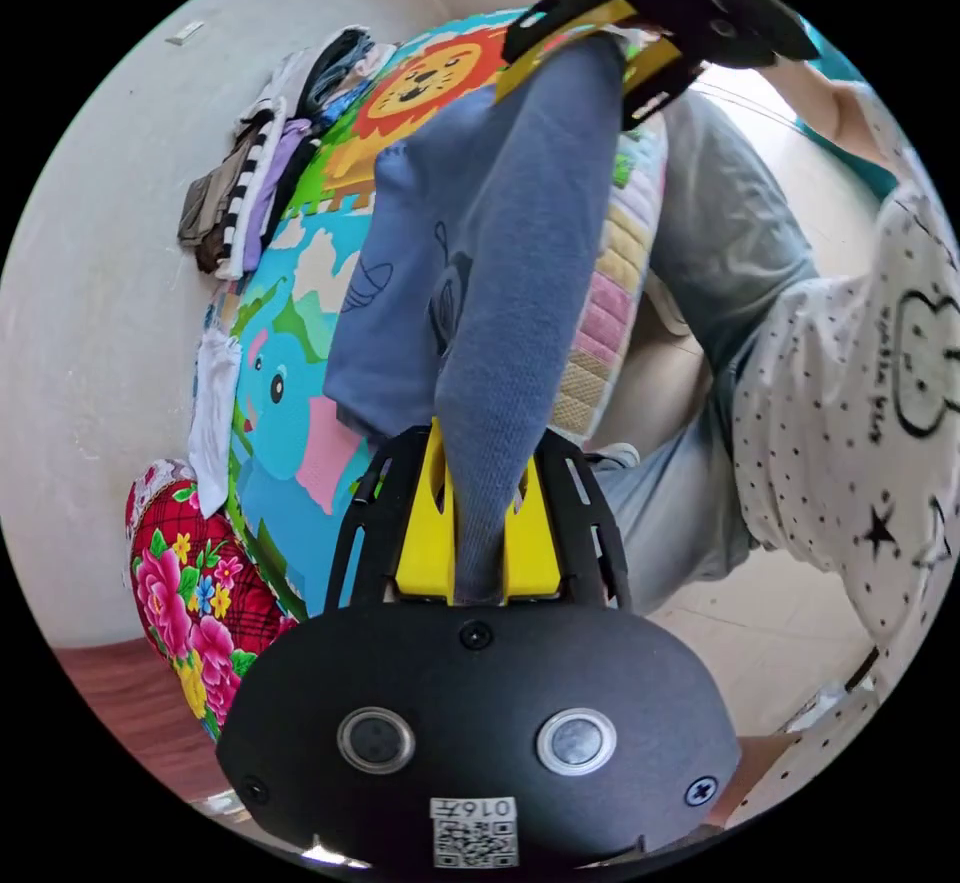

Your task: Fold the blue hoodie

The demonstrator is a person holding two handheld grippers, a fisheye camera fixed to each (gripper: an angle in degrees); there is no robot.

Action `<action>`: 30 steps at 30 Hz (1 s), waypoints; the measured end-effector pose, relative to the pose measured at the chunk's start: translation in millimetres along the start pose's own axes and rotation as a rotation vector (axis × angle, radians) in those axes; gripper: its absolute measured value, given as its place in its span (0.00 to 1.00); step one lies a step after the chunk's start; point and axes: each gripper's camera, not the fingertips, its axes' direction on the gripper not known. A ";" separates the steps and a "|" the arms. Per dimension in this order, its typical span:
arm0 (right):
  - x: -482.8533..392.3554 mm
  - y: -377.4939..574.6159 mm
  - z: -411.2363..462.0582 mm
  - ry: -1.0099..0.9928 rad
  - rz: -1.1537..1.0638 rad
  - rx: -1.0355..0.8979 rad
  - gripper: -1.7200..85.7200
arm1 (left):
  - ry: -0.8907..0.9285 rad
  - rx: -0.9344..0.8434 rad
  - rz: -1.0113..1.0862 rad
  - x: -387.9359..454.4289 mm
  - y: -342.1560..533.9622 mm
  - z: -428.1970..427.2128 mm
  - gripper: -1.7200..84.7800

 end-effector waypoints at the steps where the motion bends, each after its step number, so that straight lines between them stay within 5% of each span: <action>1: 22.4 -7.9 -11.4 -0.042 -0.051 0.015 0.16 | 0.006 0.028 0.013 -7.4 6.9 -12.9 0.09; 6: 126.8 -55.3 -40.4 -0.208 -0.220 0.078 0.15 | -0.066 0.036 0.032 -62.2 23.6 -50.5 0.09; 14: 356.6 -195.4 -7.6 -0.441 -0.176 0.088 0.15 | -0.117 -0.059 -0.230 -312.4 41.3 -48.1 0.09; 22: 482.2 -375.8 94.8 0.370 0.170 0.075 0.15 | -0.699 -0.061 -0.335 -485.7 60.0 64.0 0.09; 26: 467.4 -445.2 188.0 0.486 0.160 0.015 0.16 | -0.667 -0.243 -0.333 -512.8 64.8 200.8 0.09; 30: 418.6 -482.4 275.3 0.300 -0.046 -0.170 0.16 | -0.571 -0.426 -0.247 -493.5 55.3 288.6 0.09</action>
